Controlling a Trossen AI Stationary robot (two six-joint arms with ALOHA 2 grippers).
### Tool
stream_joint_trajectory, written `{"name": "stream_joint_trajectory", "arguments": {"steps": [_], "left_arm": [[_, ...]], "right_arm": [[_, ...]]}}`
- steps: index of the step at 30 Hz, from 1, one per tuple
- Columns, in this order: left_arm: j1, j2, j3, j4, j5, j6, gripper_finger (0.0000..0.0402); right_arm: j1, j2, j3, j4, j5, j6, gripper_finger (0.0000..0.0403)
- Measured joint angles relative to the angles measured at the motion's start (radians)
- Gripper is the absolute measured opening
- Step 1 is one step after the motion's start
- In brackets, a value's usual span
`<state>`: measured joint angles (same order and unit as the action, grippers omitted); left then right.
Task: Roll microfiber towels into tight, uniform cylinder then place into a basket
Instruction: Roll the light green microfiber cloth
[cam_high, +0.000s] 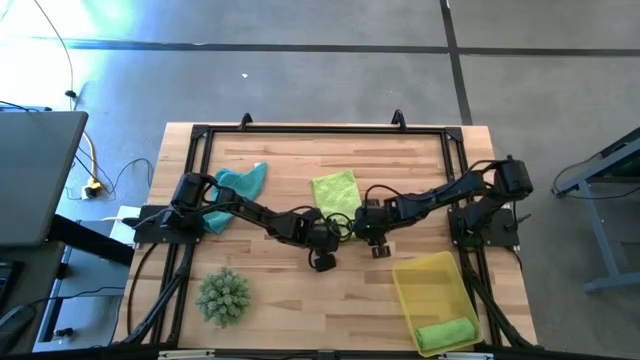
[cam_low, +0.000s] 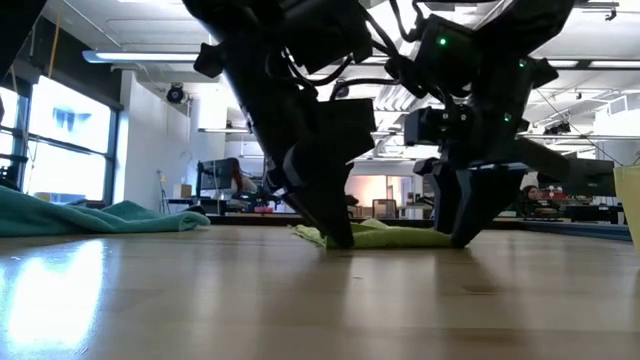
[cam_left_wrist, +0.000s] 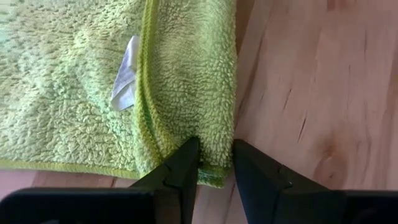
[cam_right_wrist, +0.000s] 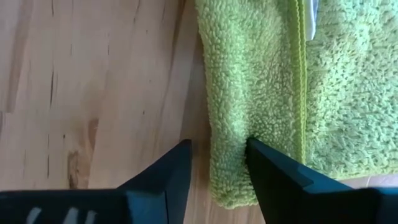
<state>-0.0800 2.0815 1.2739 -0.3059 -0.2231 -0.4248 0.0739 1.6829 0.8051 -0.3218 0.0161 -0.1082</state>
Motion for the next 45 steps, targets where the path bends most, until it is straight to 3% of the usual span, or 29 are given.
{"name": "stream_joint_trajectory", "arguments": {"steps": [5,12,16,22,35,40,45], "left_arm": [[-0.01,-0.005,0.0,0.0,0.015,-0.051,0.009],[-0.018,-0.013,0.0,-0.002,0.039,-0.078,0.0087],[-0.018,-0.023,-0.001,-0.012,0.061,-0.113,0.0063],[-0.02,-0.065,-0.006,-0.029,0.148,-0.166,0.0006],[0.004,-0.13,-0.003,-0.031,0.197,-0.305,0.0002],[0.039,-0.121,-0.001,-0.097,0.183,-0.404,0.0012],[0.069,-0.102,-0.002,-0.124,0.162,-0.414,0.002]], "right_arm": [[-0.006,0.022,0.002,-0.003,-0.011,-0.003,0.0136],[-0.006,0.026,0.0,0.003,-0.017,0.001,0.0049],[-0.009,0.027,0.0,0.001,-0.064,0.0,0.0006],[-0.01,0.024,-0.002,-0.006,-0.299,-0.002,0.0008],[-0.073,-0.022,-0.005,-0.014,-0.597,-0.005,0.0002],[-0.126,-0.021,-0.004,0.003,-0.579,-0.001,0.0002],[-0.156,-0.011,-0.003,0.005,-0.465,0.017,0.0002]]}}
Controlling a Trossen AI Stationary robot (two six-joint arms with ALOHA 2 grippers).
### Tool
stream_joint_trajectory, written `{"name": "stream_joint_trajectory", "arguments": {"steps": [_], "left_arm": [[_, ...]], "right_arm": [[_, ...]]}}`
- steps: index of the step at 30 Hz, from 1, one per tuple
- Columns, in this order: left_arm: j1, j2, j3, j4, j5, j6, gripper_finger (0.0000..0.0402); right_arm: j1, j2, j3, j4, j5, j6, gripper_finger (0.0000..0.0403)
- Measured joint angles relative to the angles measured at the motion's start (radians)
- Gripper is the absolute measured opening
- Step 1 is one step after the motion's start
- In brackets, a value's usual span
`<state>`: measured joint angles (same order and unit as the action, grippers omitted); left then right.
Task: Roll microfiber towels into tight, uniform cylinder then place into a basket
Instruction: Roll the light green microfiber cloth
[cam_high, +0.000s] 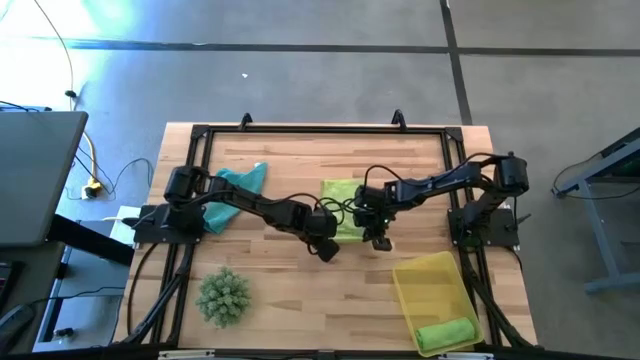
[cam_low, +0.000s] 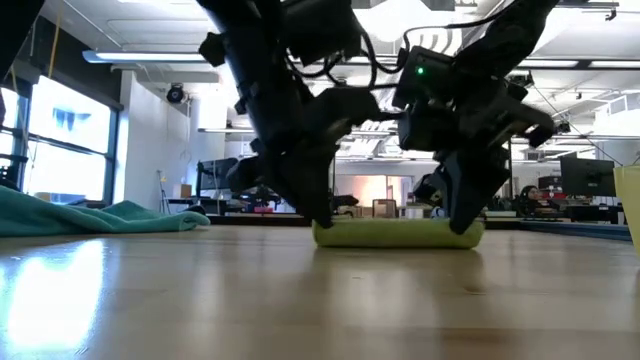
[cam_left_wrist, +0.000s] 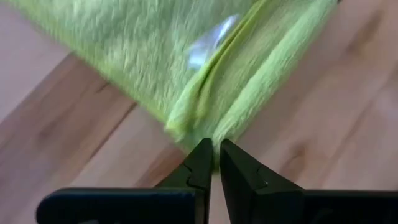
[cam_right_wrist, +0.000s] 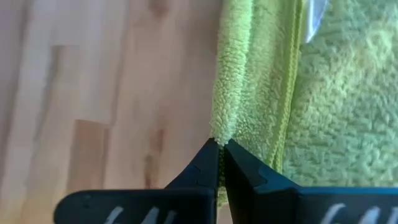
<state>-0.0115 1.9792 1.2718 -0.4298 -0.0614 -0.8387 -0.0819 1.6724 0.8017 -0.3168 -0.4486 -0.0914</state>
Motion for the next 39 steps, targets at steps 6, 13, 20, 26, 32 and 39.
{"name": "stream_joint_trajectory", "arguments": {"steps": [6,13,20,26,32,39], "left_arm": [[0.0,0.011,0.0,0.024,0.064,0.001,0.002],[-0.064,0.003,0.0,0.092,0.263,-0.014,0.0021],[-0.094,-0.034,0.001,0.214,0.127,0.113,0.0021],[-0.143,-0.034,0.001,0.235,-0.169,0.448,0.0027],[-0.159,-0.013,0.001,0.28,-0.302,0.593,0.0055],[-0.147,0.066,0.002,0.375,-0.351,0.675,0.008]], "right_arm": [[-0.009,-0.001,0.0,-0.032,-0.071,0.001,0.0002],[0.011,-0.001,-0.001,-0.05,-0.314,-0.023,0.0002],[-0.005,-0.002,0.0,-0.036,-0.293,-0.029,0.0002],[-0.037,-0.002,0.0,-0.049,-0.128,0.056,0.0002],[-0.04,0.001,0.001,-0.098,-0.023,0.092,0.0002],[-0.018,0.011,0.002,-0.105,-0.023,0.085,0.0002]]}}
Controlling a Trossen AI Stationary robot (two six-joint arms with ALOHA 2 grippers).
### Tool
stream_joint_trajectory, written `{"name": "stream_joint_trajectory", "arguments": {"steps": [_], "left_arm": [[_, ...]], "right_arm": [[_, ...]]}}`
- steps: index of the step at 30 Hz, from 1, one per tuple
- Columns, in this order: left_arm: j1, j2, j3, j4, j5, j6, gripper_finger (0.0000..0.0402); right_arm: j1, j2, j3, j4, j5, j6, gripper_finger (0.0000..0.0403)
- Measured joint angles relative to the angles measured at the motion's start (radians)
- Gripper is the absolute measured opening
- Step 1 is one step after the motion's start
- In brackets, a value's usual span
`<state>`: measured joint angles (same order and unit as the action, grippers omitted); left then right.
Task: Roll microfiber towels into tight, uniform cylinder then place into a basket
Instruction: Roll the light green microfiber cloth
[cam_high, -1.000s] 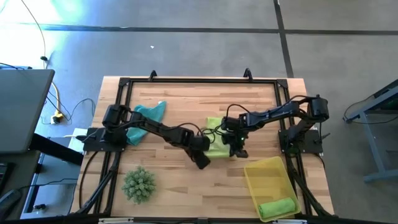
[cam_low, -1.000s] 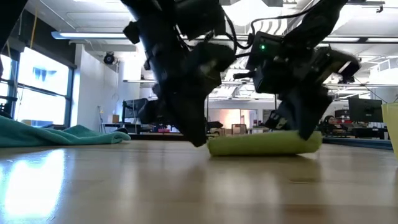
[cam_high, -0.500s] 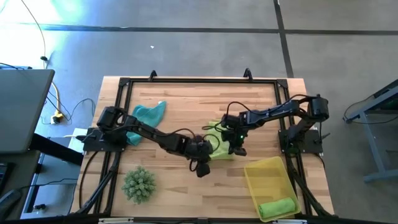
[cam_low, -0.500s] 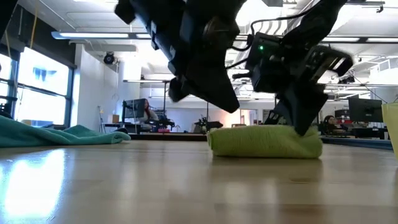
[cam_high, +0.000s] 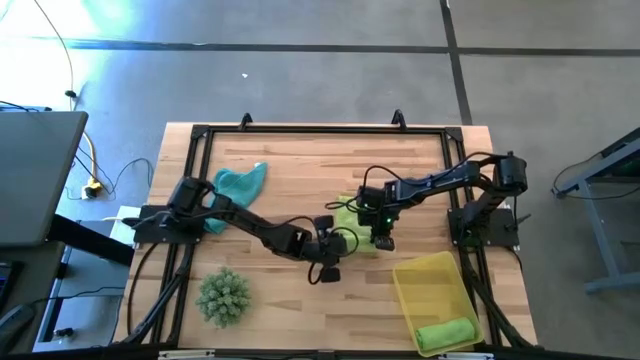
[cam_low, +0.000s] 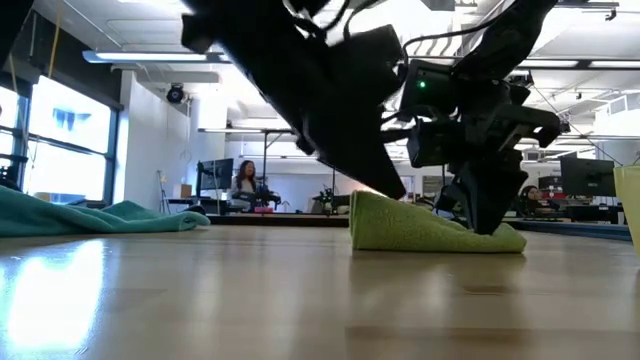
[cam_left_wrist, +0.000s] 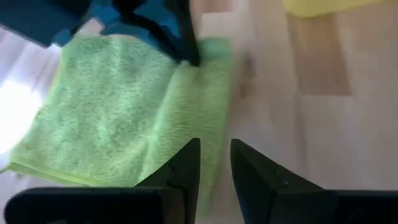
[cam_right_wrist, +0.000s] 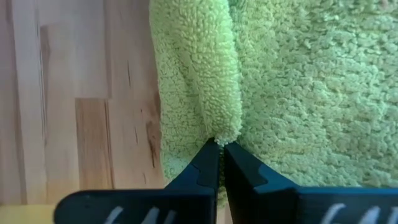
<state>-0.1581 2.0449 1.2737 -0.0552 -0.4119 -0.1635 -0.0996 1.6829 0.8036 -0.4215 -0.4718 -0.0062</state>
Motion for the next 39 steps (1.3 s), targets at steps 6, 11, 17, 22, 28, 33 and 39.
{"name": "stream_joint_trajectory", "arguments": {"steps": [6,11,17,22,28,33,39], "left_arm": [[0.035,0.042,0.0,0.0,-0.055,-0.035,0.0081],[0.055,0.08,0.001,0.008,0.079,-0.11,0.0071],[0.055,0.099,0.004,0.016,0.097,-0.165,0.0059],[0.055,0.1,0.004,0.001,0.1,-0.328,0.0058],[0.055,0.096,0.007,-0.142,0.022,-0.54,0.0058],[0.064,0.095,0.006,-0.22,-0.087,-0.645,0.0058],[0.073,0.095,0.004,-0.21,-0.083,-0.648,0.0058]], "right_arm": [[0.009,0.0,0.0,0.0,0.001,-0.001,0.0002],[0.009,0.0,0.0,-0.002,0.0,-0.024,0.0002],[0.007,-0.03,0.0,-0.059,0.009,-0.091,0.0045],[0.007,-0.112,0.0,-0.104,0.031,-0.115,0.0112],[0.06,-0.198,0.0,-0.071,0.104,-0.234,0.0143],[0.131,-0.192,0.0,-0.019,0.261,-0.315,0.0144],[0.161,-0.151,0.0,0.025,0.547,-0.31,0.0144]]}}
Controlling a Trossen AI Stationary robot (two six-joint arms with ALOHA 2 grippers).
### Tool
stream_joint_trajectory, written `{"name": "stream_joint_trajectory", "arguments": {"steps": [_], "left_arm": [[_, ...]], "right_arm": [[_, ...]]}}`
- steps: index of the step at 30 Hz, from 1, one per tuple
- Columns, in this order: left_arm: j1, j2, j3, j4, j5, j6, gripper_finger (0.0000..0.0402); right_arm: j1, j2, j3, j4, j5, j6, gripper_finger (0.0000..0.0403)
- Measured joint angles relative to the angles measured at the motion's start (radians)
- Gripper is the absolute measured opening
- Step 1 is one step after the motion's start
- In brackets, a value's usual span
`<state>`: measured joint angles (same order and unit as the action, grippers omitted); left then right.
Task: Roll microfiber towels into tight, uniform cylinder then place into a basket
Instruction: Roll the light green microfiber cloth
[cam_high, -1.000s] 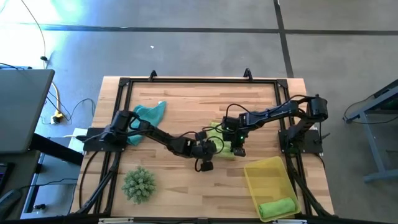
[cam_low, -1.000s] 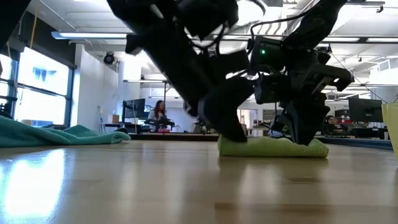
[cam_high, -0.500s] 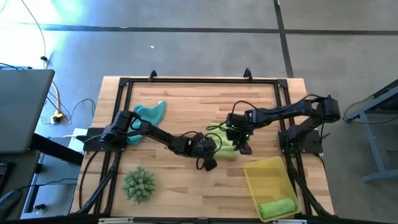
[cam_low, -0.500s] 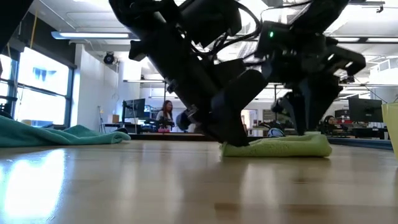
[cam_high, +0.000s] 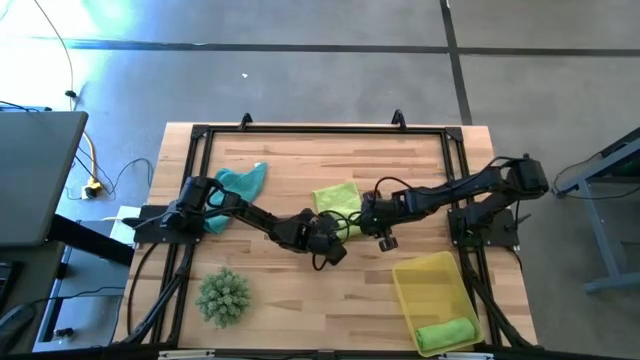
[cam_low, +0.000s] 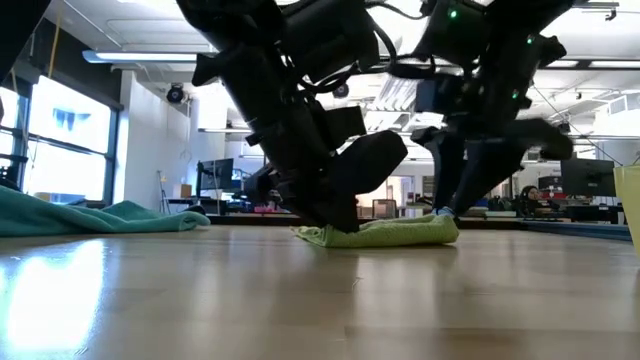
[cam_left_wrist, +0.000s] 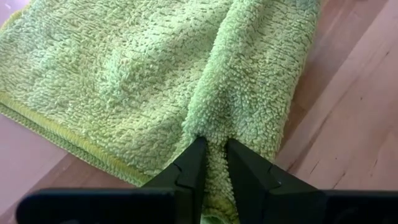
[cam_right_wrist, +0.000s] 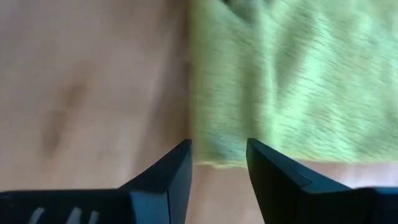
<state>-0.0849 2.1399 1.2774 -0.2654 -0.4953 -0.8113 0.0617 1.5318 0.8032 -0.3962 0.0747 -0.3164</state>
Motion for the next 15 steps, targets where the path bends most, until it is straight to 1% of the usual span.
{"name": "stream_joint_trajectory", "arguments": {"steps": [2,3,6,9,15], "left_arm": [[-0.002,0.0,0.0,0.003,0.0,0.0,0.0058],[-0.003,0.0,-0.001,0.004,0.0,0.0,0.0058],[-0.004,0.0,-0.001,0.005,0.0,-0.001,0.0058],[-0.004,0.0,-0.001,0.005,0.001,0.0,0.0058],[-0.004,0.0,-0.002,0.008,0.004,0.001,0.0058]], "right_arm": [[-0.005,0.02,0.0,0.013,0.041,-0.002,0.0144],[-0.008,0.027,0.0,0.014,0.044,-0.003,0.0144],[-0.012,0.049,0.0,0.02,0.007,0.001,0.0152],[-0.011,0.065,0.0,0.023,-0.033,0.001,0.0173],[-0.02,0.114,0.001,0.038,-0.036,0.027,0.0216]]}}
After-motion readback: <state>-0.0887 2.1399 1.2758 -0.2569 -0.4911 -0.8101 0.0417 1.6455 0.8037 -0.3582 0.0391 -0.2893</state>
